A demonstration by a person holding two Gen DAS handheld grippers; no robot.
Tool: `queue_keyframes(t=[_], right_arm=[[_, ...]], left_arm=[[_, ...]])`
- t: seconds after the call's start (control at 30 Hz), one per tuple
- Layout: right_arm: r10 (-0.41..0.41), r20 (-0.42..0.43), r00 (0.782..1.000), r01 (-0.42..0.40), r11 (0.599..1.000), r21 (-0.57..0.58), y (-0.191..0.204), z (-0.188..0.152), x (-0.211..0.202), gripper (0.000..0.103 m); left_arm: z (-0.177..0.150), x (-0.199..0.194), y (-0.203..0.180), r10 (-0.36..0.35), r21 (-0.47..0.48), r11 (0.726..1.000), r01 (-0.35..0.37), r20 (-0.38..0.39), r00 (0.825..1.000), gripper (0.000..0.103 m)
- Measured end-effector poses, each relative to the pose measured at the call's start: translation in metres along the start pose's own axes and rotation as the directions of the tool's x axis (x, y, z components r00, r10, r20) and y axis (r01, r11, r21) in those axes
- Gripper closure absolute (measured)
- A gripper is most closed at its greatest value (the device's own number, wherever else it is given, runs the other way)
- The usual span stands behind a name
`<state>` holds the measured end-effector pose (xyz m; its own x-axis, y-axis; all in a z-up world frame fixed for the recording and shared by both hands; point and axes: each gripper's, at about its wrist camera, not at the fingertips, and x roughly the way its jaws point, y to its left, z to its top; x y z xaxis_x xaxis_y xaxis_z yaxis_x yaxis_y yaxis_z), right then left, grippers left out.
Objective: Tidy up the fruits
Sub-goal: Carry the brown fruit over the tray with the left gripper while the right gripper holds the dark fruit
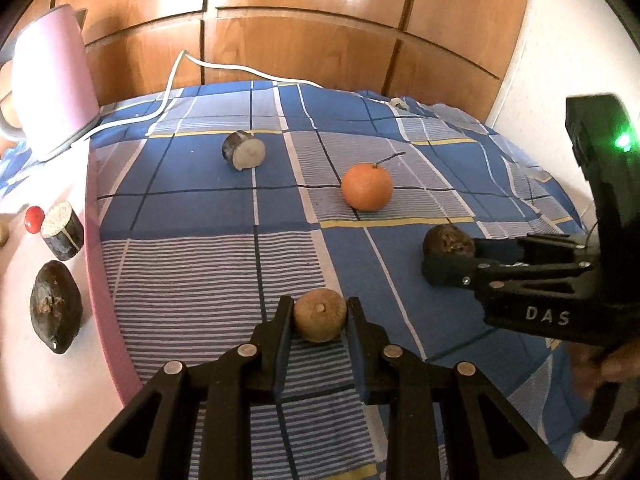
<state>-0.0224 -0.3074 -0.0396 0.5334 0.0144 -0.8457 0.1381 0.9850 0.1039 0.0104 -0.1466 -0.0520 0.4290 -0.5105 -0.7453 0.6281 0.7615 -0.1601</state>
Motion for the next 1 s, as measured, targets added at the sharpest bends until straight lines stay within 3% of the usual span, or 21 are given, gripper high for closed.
queue_keyframes(t=[0.27, 0.43, 0.6, 0.77, 1.0], right_arm=[[0.021, 0.011, 1.0, -0.022, 0.999, 0.023, -0.004, 0.001, -0.001, 0.056], [0.004, 0.013, 1.0, -0.004, 1.0, 0.02, -0.002, 0.001, 0.0, 0.056], [-0.006, 0.017, 1.0, 0.006, 1.0, 0.011, 0.0, 0.0, 0.0, 0.056], [-0.015, 0.021, 1.0, 0.015, 1.0, 0.0, 0.001, -0.001, 0.0, 0.056], [-0.024, 0.018, 1.0, 0.025, 1.0, -0.009, 0.002, 0.0, 0.0, 0.056]], left_arm=[[0.012, -0.041, 0.015, -0.036, -0.081, 0.996, 0.04, 0.054, 0.998, 0.077], [0.024, -0.076, 0.057, 0.055, -0.224, 0.974, -0.032, 0.096, 0.994, 0.077], [0.03, -0.106, 0.1, 0.219, -0.306, 0.936, -0.173, 0.123, 0.968, 0.077], [0.022, -0.118, 0.126, 0.294, -0.347, 0.907, -0.24, 0.113, 0.949, 0.077], [0.009, -0.121, 0.147, 0.339, -0.383, 0.878, -0.287, 0.075, 0.938, 0.077]])
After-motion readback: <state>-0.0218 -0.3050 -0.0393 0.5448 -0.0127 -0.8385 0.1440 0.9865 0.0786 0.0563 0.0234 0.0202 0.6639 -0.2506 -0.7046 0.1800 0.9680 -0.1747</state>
